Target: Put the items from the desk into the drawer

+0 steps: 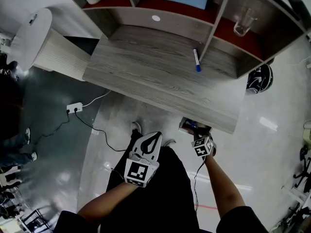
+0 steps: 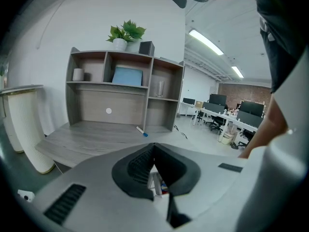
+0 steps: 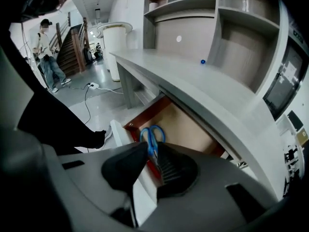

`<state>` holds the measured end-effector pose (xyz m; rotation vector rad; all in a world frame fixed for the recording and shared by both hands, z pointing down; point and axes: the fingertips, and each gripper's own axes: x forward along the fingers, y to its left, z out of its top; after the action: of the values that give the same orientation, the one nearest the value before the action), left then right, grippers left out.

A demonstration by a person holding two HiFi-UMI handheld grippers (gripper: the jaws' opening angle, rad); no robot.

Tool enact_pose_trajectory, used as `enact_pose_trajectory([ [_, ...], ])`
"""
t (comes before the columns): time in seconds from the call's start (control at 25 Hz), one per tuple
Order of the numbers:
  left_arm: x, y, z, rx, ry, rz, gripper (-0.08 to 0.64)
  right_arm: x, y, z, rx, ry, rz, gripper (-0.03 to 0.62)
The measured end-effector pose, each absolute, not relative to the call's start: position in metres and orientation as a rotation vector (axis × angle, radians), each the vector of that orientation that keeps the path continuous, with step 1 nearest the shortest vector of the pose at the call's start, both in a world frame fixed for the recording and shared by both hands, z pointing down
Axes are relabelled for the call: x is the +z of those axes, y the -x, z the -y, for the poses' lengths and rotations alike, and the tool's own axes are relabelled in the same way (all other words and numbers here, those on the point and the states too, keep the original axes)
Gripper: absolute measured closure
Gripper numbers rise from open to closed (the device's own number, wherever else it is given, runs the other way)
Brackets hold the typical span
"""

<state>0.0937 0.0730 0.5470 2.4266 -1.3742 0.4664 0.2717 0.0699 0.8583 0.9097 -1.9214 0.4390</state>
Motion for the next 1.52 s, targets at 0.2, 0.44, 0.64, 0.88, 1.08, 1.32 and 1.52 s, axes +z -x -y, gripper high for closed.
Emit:
enact_pose_trajectory([
  [0.2, 0.545, -0.092, -0.073, 0.425, -2.371, 1.356, 0.557, 0.826, -0.262, -0.074, 0.459, -0.980, 1.952, 0.515],
  [0.44, 0.541, -0.103, -0.073, 0.385, -2.395, 1.298, 0.555, 0.778, -0.264, -0.081, 0.529, -1.179, 1.967, 0.515],
  [0.64, 0.531, -0.113, -0.079, 0.345, -2.436, 1.249, 0.555, 0.739, -0.266, -0.099, 0.719, -1.367, 1.962, 0.517],
  [0.88, 0.520, -0.116, -0.095, 0.317, -2.503, 1.177, 0.557, 0.689, -0.255, -0.124, 0.740, -1.493, 2.001, 0.534],
  [1.08, 0.512, -0.104, -0.116, 0.303, -2.519, 1.139, 0.557, 0.640, -0.237, -0.139, 0.749, -1.609, 2.032, 0.545],
  [1.32, 0.501, -0.094, -0.143, 0.289, -2.548, 1.053, 0.557, 0.574, -0.209, -0.153, 0.663, -1.696, 2.110, 0.561],
  [1.52, 0.477, -0.097, -0.158, 0.209, -2.615, 0.990, 0.555, 0.533, -0.191, -0.174, 0.588, -1.749, 2.144, 0.571],
])
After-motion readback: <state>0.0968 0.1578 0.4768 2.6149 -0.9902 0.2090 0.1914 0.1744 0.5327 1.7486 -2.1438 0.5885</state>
